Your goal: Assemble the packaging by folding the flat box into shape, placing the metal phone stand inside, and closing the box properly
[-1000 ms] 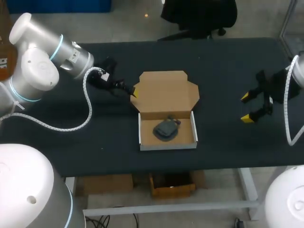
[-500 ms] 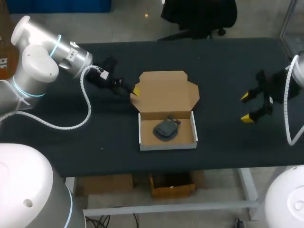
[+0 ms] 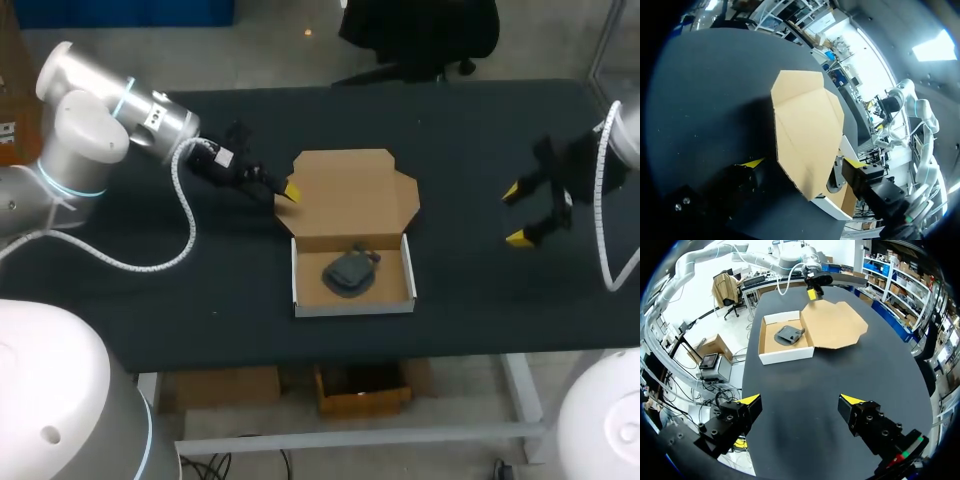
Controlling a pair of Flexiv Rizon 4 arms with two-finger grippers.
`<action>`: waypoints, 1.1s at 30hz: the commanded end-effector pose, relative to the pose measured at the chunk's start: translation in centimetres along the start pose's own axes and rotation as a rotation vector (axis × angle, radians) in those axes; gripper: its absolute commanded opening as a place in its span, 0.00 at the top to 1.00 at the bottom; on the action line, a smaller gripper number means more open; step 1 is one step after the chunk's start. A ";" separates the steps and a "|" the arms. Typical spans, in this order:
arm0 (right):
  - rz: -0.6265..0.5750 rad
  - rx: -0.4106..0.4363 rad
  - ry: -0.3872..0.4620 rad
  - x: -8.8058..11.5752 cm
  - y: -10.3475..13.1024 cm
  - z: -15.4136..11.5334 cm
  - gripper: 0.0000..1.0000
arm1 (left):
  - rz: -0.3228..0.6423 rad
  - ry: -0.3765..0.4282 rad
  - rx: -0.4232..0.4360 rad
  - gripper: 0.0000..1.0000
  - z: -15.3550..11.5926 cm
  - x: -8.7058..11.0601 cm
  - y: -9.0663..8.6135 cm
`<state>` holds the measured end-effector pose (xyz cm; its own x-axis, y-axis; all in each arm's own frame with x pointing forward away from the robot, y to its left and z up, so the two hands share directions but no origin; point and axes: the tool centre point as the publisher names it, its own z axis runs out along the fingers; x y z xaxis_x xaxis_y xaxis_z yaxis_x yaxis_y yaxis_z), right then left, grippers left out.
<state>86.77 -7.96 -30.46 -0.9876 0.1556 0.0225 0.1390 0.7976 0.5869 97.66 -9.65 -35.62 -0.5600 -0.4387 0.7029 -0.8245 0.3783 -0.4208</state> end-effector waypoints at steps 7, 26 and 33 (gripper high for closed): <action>-0.018 0.040 0.014 -1.3 1.1 -0.1 0.00 | 0.011 0.076 -0.016 0.45 1.5 0.5 0.3; -0.074 0.075 0.024 -2.0 2.8 0.0 0.00 | 0.102 0.114 0.012 0.71 1.9 1.7 0.1; -0.079 0.078 0.025 -1.9 3.0 -0.1 0.00 | 0.130 0.125 0.023 0.84 2.0 1.8 -0.1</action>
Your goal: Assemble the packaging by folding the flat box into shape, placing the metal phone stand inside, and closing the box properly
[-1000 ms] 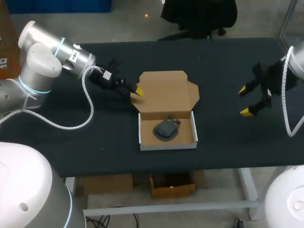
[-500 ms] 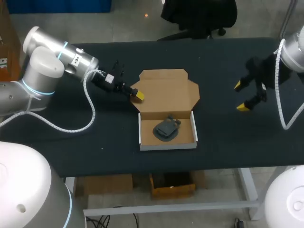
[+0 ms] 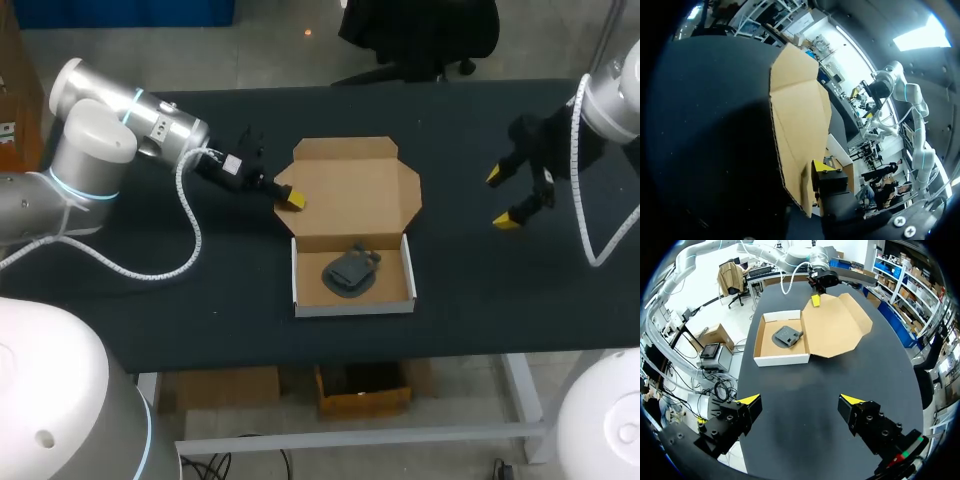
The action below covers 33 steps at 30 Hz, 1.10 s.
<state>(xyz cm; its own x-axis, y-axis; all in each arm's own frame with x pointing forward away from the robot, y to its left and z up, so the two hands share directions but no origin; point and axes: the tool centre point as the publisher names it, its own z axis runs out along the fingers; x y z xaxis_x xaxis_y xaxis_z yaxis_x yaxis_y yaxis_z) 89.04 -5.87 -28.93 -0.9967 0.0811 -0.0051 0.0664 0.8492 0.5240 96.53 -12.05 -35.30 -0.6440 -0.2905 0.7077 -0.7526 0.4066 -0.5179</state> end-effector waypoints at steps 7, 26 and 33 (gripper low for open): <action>-0.010 0.006 0.006 0.0 0.4 -0.3 0.00 | 0.034 0.011 0.009 0.87 0.2 -0.1 0.1; -0.029 0.021 0.001 0.1 1.3 -0.7 0.00 | 0.161 0.017 0.020 1.00 0.0 0.9 0.4; -0.035 0.025 0.001 0.1 1.6 -0.7 0.00 | 0.246 0.007 0.028 1.00 -0.1 1.5 0.7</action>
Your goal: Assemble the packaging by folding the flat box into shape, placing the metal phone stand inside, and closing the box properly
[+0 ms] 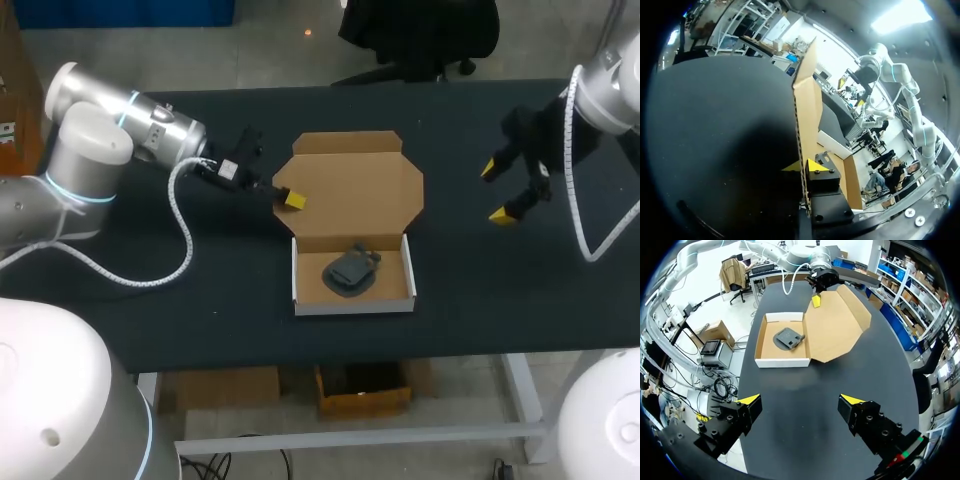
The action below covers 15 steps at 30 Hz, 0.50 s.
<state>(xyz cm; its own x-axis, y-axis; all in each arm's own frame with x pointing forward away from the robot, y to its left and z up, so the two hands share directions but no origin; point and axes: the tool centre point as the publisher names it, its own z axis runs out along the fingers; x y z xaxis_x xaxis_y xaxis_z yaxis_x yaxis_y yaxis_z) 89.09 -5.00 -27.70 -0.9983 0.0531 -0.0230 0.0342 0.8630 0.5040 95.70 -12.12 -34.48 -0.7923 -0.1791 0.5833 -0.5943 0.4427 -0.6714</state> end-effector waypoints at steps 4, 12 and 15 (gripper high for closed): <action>-0.006 0.004 0.002 0.0 0.4 -0.3 0.00 | 0.080 -0.024 0.012 1.00 0.2 0.9 0.6; -0.041 0.012 0.006 -0.4 1.6 -1.0 0.00 | 0.105 -0.029 0.016 1.00 0.2 1.1 0.6; -0.064 0.029 0.009 -1.0 2.7 -1.7 0.00 | 0.105 -0.029 0.016 1.00 0.2 1.1 0.6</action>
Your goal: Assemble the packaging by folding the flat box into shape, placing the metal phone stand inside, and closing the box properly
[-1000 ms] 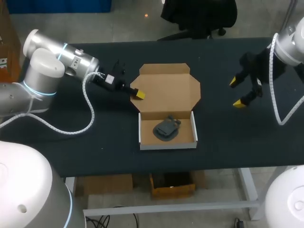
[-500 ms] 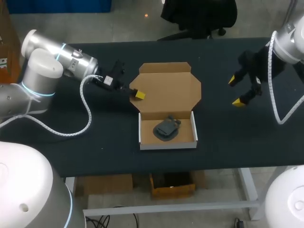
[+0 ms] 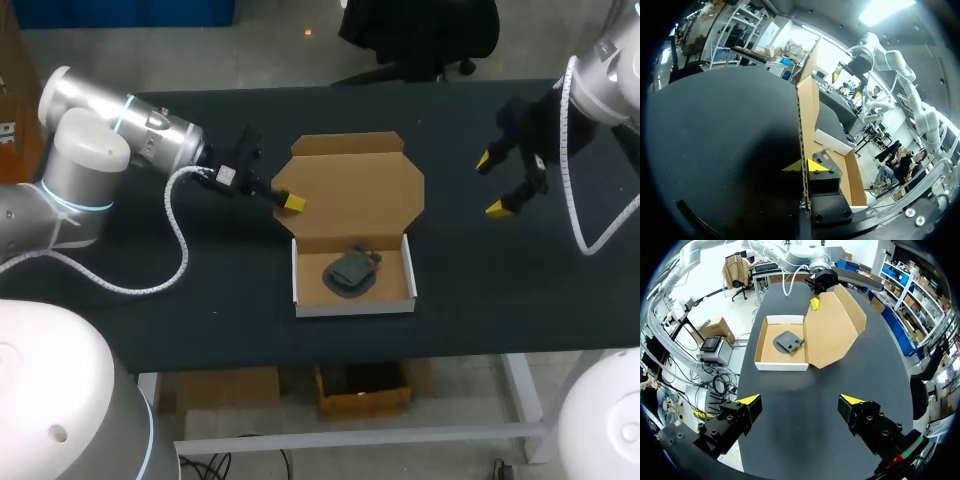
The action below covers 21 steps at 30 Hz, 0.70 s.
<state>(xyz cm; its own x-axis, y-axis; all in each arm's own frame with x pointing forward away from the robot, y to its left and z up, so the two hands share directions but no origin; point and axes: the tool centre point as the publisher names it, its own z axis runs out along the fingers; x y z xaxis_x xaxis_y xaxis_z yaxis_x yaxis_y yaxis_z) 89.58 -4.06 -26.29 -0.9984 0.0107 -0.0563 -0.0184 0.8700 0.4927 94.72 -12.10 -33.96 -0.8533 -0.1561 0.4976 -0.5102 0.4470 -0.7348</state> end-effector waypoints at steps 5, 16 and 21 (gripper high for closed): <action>-0.057 0.050 0.004 -2.2 2.7 -2.2 0.00 | 0.000 -0.002 0.000 1.00 0.3 0.0 0.4; -0.091 0.054 0.012 -4.8 4.8 -3.3 0.00 | 0.000 -0.002 0.000 1.00 0.3 0.0 0.4; -0.079 0.071 0.030 -5.5 5.4 -3.0 0.00 | 0.037 -0.012 0.009 1.00 0.2 0.2 0.5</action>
<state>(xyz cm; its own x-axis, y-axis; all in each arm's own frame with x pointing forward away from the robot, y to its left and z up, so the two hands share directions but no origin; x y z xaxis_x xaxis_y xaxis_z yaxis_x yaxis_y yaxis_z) 94.13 -1.43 -20.88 -0.9928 -0.0560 -0.1056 -0.0967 0.8960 0.4333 94.69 -12.02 -33.97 -0.8652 -0.1544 0.4770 -0.4911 0.4526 -0.7443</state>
